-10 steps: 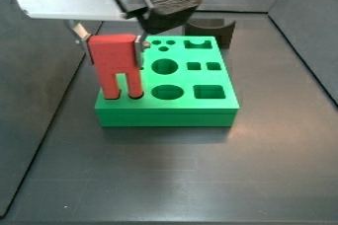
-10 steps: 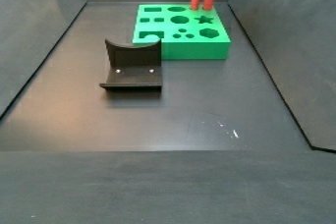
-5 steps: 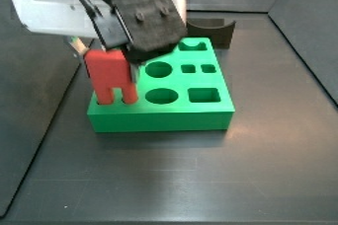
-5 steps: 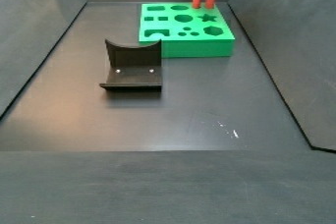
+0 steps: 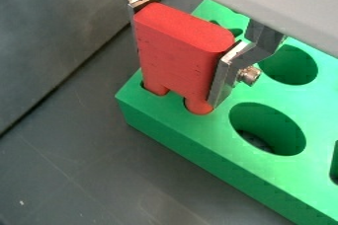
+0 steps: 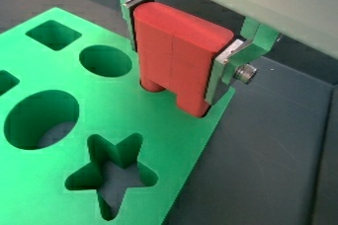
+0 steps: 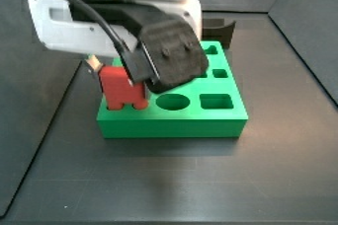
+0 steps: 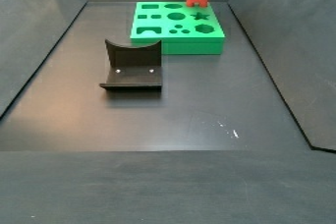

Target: Insert the square-circle object.

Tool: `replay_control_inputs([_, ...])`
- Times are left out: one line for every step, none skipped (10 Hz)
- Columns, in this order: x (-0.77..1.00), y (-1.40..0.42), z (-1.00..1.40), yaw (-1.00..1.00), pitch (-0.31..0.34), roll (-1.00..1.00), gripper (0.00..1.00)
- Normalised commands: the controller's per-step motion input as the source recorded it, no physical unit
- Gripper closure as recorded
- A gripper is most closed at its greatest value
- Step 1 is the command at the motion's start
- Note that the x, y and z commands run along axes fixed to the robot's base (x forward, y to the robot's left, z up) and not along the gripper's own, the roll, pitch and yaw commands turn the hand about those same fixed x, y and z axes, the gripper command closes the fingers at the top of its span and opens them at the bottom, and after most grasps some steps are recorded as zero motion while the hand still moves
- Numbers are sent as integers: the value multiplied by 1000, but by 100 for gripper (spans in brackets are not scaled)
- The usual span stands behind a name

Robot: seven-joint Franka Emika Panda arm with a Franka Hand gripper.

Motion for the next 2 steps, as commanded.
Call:
replay_control_inputs([154, -269, -180, 0, 67, 209, 100])
replay_control_inputs([0, 0, 0, 0, 0, 0, 100])
